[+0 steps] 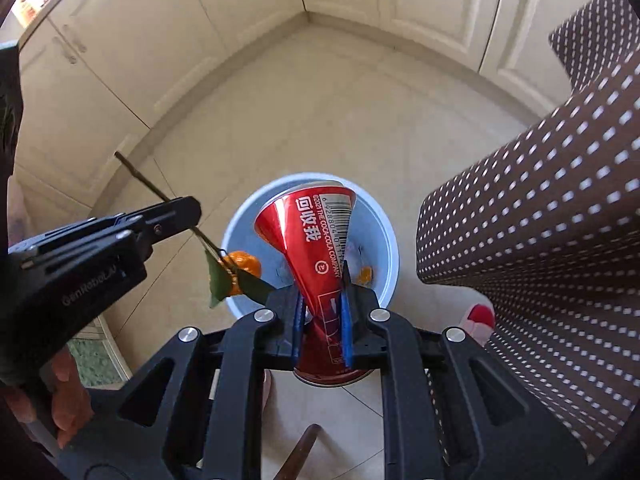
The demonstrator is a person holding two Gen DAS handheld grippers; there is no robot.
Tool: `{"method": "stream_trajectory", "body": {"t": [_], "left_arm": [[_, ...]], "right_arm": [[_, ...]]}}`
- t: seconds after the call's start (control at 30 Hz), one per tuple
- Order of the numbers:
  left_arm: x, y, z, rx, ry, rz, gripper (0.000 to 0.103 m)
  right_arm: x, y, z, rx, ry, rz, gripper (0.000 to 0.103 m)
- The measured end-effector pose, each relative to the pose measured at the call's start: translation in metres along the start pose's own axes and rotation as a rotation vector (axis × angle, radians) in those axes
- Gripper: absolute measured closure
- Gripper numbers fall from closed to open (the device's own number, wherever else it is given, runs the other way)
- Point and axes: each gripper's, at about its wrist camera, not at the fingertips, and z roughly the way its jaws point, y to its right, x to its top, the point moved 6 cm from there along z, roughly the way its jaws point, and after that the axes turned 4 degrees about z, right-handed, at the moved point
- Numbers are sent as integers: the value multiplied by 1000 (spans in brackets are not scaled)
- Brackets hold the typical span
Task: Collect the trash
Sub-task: 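Carry the tangerine and red can over the blue bucket, then open both tools to drop the tangerine and red can into the bucket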
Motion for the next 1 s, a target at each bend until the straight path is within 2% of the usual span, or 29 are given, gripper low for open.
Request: {"method": "stream_trajectory", "body": {"t": [0.07,0.1,0.17,0.27,0.3,0.37,0.47,0.77,1.0], "left_arm": [[-1,-1,10,10,-23,1,95],[-5,-2,13,20,-39,-5,80],[-7,-5,19,32,-64,-17,57],[-9,-8,23,64,-87,0,55],[-12,-9,24,80,-101,1,51],[-15,-14,29,100,-129,-9,49],[-19,-21,36,119,-167,-32,49],[-28,-39,38,121,-215,-71,45],[-28,-43,43,90,-222,-97,45]], "right_arm": [[-1,1,9,-1,-9,15,88],[1,4,12,-2,-14,18,88],[4,10,21,-3,-26,28,88],[7,12,32,1,-35,46,88],[11,13,35,6,-38,52,88],[10,13,42,11,-42,55,88],[7,12,51,25,-53,60,88],[2,4,74,39,-89,91,88],[0,3,89,38,-106,128,86]]}}
